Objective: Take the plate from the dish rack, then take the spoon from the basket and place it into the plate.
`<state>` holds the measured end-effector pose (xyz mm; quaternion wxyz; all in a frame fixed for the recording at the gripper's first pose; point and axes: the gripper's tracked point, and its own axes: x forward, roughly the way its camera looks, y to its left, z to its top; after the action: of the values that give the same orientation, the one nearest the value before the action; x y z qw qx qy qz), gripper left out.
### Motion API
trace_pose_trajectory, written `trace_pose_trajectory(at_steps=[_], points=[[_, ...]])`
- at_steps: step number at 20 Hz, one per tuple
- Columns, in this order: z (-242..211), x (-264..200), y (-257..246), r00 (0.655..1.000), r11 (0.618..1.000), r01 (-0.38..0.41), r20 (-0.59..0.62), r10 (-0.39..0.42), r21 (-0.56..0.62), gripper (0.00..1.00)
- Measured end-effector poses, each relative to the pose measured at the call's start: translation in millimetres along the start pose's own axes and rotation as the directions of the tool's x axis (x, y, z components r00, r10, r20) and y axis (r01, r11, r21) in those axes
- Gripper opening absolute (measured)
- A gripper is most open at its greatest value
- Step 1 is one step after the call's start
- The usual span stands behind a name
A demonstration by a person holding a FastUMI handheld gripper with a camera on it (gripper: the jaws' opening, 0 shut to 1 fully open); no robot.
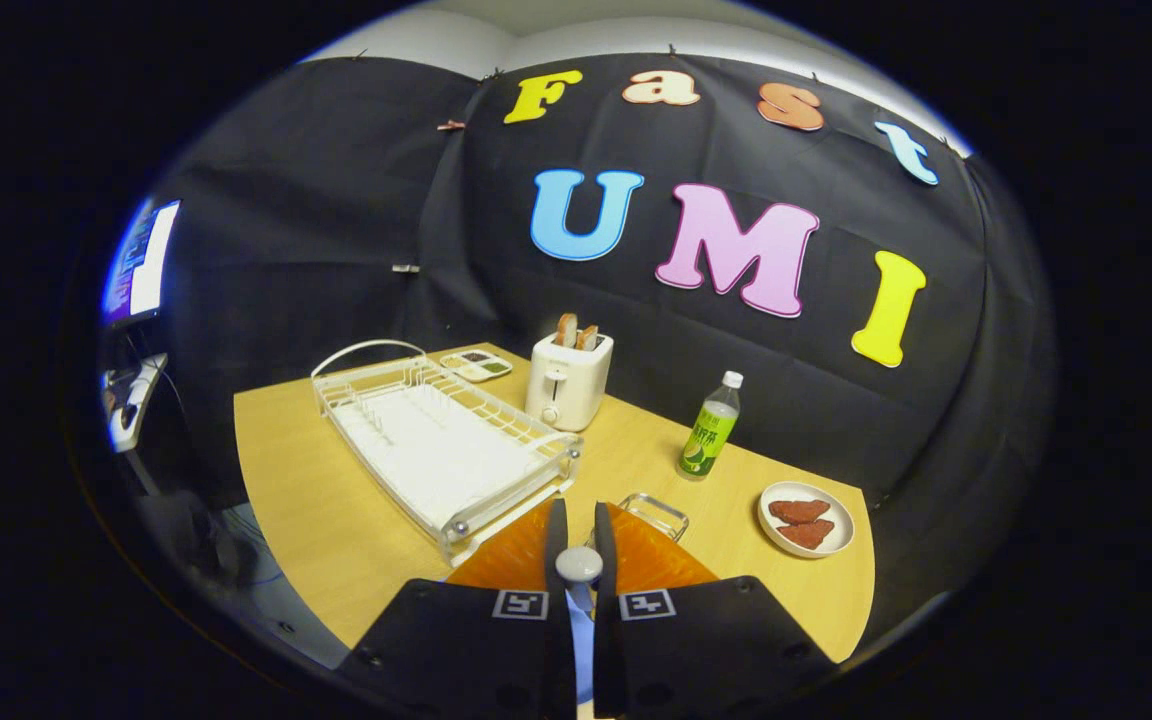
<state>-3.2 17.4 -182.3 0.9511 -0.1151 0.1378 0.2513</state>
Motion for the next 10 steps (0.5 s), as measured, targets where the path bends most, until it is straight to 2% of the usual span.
trace_pose_trajectory(at_steps=[2, 5, 6, 7, 10], points=[[-20.8, 7.4, 11.1, 1.000, 1.000, -0.005, -0.027, 0.004, -0.030, 0.11], [-43.7, 19.0, 27.6, 0.997, 1.000, -0.017, -0.075, 0.016, -0.010, 0.11], [-48.4, 21.0, 32.6, 0.996, 1.000, -0.021, -0.089, 0.022, 0.004, 0.12], [-44.1, 22.0, 31.3, 0.997, 1.000, 0.013, -0.076, -0.014, -0.012, 0.14], [-48.3, 25.1, 43.2, 0.995, 1.000, 0.013, -0.095, -0.015, -0.019, 0.18]])
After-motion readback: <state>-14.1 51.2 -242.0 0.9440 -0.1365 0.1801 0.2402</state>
